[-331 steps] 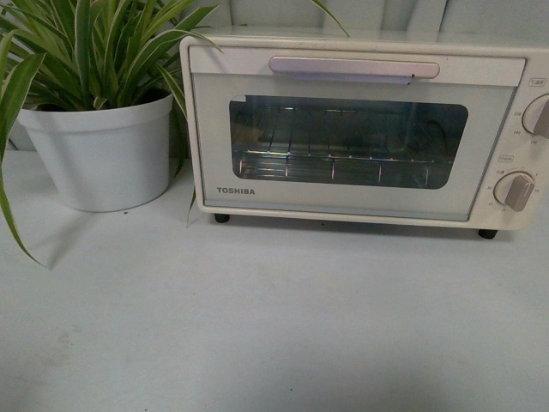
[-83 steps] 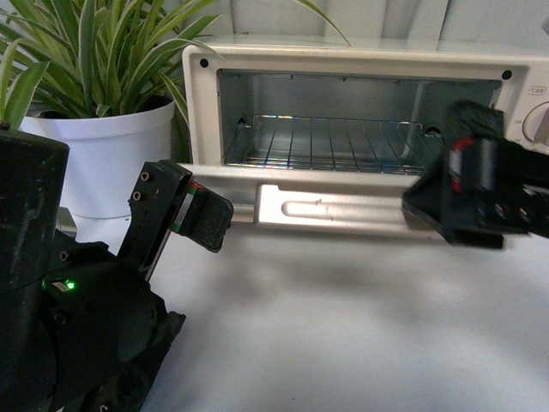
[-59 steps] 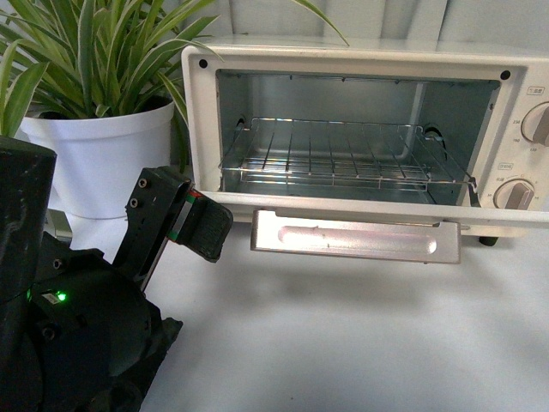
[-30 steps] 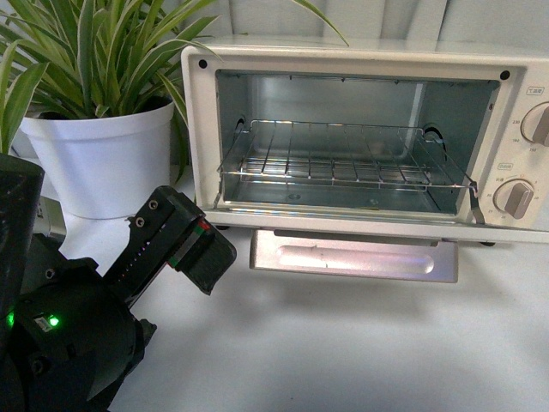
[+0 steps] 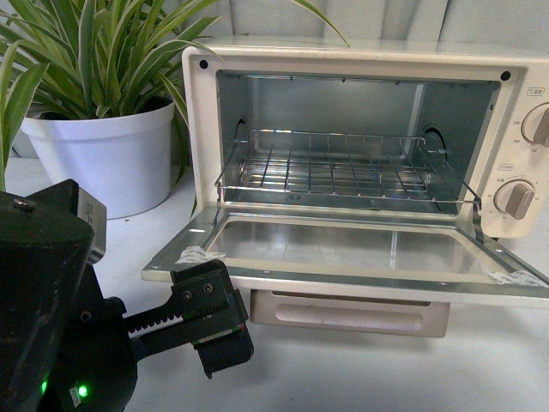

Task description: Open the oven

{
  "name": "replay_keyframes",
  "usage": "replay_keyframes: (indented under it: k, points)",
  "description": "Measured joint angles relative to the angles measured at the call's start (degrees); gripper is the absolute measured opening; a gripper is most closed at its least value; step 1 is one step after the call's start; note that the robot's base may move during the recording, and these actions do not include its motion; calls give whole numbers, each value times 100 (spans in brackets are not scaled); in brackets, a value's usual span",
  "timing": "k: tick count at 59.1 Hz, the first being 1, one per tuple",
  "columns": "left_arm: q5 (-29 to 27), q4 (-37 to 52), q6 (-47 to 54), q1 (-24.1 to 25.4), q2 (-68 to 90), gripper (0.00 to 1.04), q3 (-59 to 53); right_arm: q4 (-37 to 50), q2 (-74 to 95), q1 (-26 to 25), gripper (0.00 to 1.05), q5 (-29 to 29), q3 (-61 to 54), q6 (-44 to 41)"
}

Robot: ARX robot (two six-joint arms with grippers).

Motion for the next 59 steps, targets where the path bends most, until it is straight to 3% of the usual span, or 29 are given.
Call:
replay_keyframes:
  k: [21, 59]
  points:
    - [-393, -212, 1596, -223, 66, 98, 17, 2, 17, -190, 95, -149, 0, 42]
    - [-584, -232, 3165, -299, -330, 98, -195, -11, 68, -326, 95, -297, 0, -22]
